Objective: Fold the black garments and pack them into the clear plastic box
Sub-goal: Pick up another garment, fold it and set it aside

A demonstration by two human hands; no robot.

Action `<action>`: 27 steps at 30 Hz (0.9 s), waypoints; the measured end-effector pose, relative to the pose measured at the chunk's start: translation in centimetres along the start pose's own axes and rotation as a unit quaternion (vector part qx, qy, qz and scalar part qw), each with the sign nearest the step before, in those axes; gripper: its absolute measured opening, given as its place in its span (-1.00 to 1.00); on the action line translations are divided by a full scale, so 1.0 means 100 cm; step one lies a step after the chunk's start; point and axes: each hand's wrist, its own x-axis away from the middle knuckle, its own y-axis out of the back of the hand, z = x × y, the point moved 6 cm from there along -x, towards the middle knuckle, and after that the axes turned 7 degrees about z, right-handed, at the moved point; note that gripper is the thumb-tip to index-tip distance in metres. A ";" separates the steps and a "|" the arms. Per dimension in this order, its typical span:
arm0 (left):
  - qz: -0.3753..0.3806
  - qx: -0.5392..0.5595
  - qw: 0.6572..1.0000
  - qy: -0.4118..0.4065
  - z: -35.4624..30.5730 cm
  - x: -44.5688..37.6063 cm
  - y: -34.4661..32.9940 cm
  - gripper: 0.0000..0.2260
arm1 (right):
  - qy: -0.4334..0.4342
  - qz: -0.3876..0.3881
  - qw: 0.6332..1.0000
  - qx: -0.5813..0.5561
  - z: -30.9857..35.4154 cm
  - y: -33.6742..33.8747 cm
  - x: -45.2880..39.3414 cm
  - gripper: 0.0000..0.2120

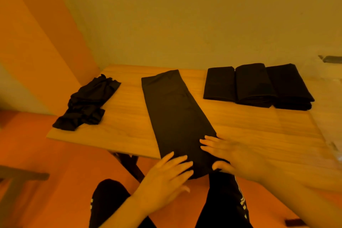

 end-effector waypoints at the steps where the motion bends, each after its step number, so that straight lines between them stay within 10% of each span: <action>1: 0.029 -0.042 0.999 -0.006 -0.007 0.004 -0.010 -0.62 | -0.008 0.001 1.000 0.022 0.000 -0.003 0.004 -0.40; 7: 0.122 -0.138 0.982 0.048 0.011 0.015 -0.030 0.11 | -0.001 0.013 0.997 0.081 0.009 -0.015 0.017 -0.26; 19: -0.007 -0.056 0.998 -0.012 0.013 -0.005 0.009 -0.56 | -0.032 -0.086 0.987 0.134 0.021 -0.011 0.024 -0.48; 27: -0.064 0.289 0.922 0.250 0.030 0.004 0.034 -0.76 | -0.101 -0.191 0.972 -0.090 0.010 0.017 0.028 -0.69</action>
